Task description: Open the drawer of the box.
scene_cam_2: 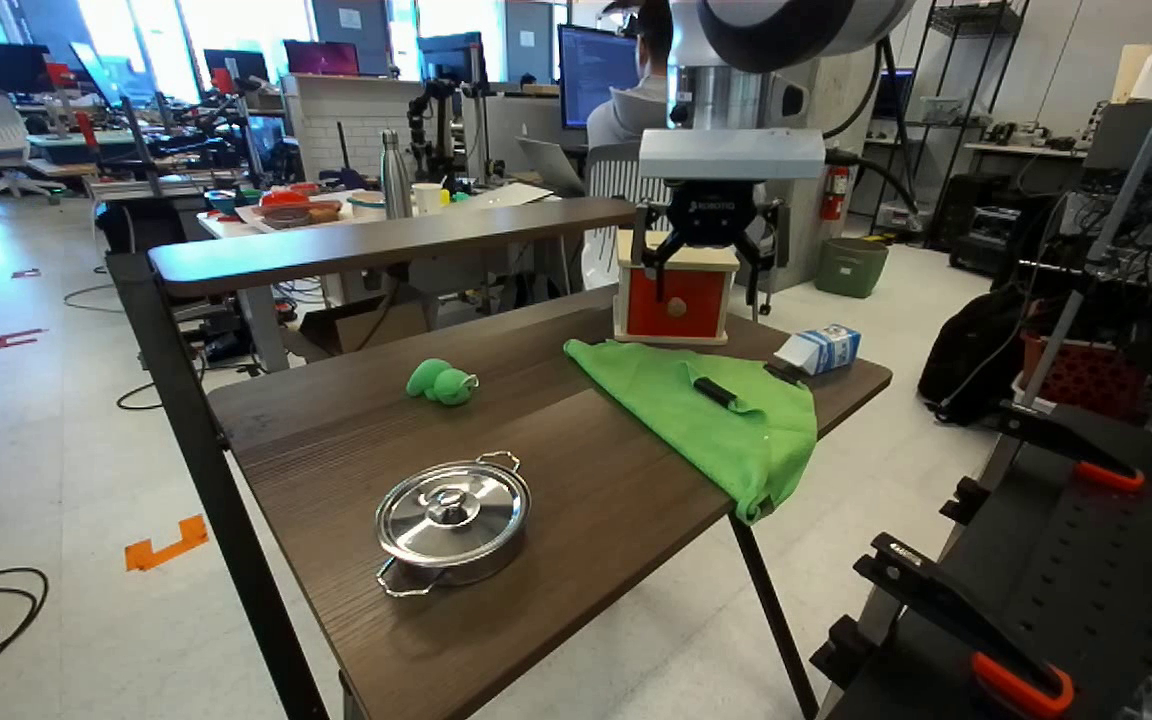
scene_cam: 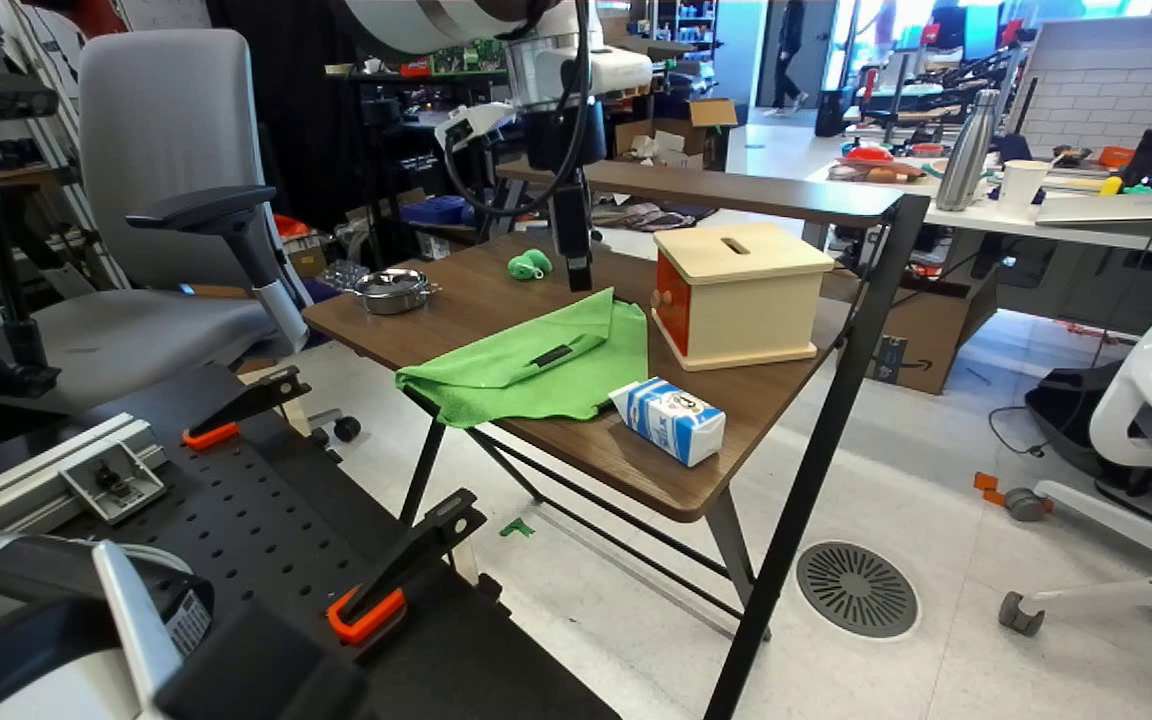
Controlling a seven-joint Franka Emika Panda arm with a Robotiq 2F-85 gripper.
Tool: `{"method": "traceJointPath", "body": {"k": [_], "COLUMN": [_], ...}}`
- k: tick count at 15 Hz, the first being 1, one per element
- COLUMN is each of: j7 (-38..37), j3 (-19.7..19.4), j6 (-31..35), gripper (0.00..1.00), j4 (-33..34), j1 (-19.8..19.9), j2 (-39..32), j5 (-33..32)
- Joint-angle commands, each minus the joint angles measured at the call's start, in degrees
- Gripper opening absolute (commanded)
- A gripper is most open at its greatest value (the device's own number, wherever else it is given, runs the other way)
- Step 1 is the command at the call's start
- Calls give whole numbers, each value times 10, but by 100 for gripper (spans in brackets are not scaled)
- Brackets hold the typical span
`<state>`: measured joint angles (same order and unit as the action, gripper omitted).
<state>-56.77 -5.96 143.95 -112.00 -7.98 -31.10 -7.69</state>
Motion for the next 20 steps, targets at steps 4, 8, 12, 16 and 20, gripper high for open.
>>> {"method": "traceJointPath", "body": {"k": [4, 8, 12, 16, 20], "j7": [7, 16, 30, 44, 55], "j3": [-19, -24, -29, -32, -32], "j6": [33, 39, 41, 39, 38], "gripper": [100, 100, 100, 100, 100], "j4": [45, 67, 83, 99, 115], "j1": [-3, 1, -1, 2, 9], "j2": [-41, -62, -78, -90, -101], "j5": [6, 9, 5, 9, 16]}}
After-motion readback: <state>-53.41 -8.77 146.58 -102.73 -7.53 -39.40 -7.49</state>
